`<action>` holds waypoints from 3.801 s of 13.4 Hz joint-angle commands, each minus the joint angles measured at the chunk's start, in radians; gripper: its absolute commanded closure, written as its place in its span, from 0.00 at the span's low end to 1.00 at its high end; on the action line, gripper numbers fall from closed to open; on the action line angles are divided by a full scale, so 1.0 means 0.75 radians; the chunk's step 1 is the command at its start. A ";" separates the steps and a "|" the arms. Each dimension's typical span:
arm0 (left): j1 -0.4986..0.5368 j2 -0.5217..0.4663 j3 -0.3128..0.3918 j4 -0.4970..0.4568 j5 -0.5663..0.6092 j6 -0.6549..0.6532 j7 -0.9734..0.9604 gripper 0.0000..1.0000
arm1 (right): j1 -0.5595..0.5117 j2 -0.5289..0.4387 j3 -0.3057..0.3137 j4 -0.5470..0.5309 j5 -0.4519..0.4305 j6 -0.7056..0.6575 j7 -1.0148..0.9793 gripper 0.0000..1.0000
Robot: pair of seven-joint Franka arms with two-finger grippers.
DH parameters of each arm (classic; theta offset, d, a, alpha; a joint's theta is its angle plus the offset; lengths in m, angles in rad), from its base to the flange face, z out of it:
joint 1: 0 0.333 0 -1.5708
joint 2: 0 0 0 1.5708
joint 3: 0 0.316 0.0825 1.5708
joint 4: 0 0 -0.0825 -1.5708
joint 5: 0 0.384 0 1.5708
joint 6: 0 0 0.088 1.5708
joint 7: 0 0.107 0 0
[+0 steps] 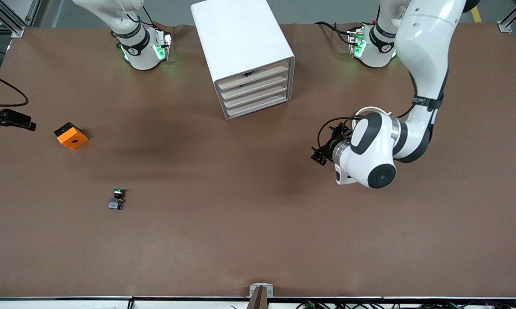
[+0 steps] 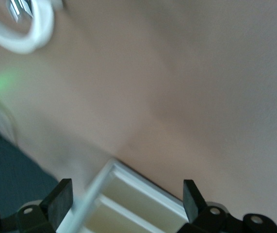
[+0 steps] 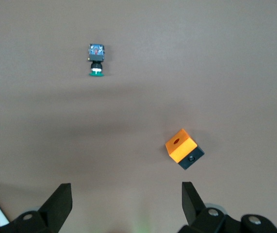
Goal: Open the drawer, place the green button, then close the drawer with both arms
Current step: 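Reach the left gripper to the drawer handle while the right gripper reaches the button, then grasp the drawer handle with the left gripper while the right gripper grasps the button, then pull the drawer open with the left gripper while the right gripper lifts the button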
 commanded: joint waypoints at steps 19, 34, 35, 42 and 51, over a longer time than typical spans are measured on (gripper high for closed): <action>-0.278 0.345 -0.112 -0.088 -0.430 -0.239 -0.796 0.00 | 0.116 0.584 0.029 -0.170 0.059 1.012 0.312 0.00; -0.247 0.340 -0.117 -0.047 -0.432 -0.253 -0.790 0.87 | 0.172 0.760 0.035 -0.223 0.102 1.238 0.363 0.00; -0.213 0.342 -0.117 -0.031 -0.434 -0.253 -0.790 0.86 | 0.174 0.760 0.035 -0.229 0.102 1.248 0.365 0.00; 0.025 0.365 -0.108 0.119 -0.485 -0.220 -0.778 0.81 | 0.170 0.764 0.033 -0.233 0.102 1.254 0.363 0.00; 0.066 0.373 -0.104 0.137 -0.461 -0.165 -0.700 0.00 | 0.172 0.770 0.033 -0.237 0.102 1.248 0.363 1.00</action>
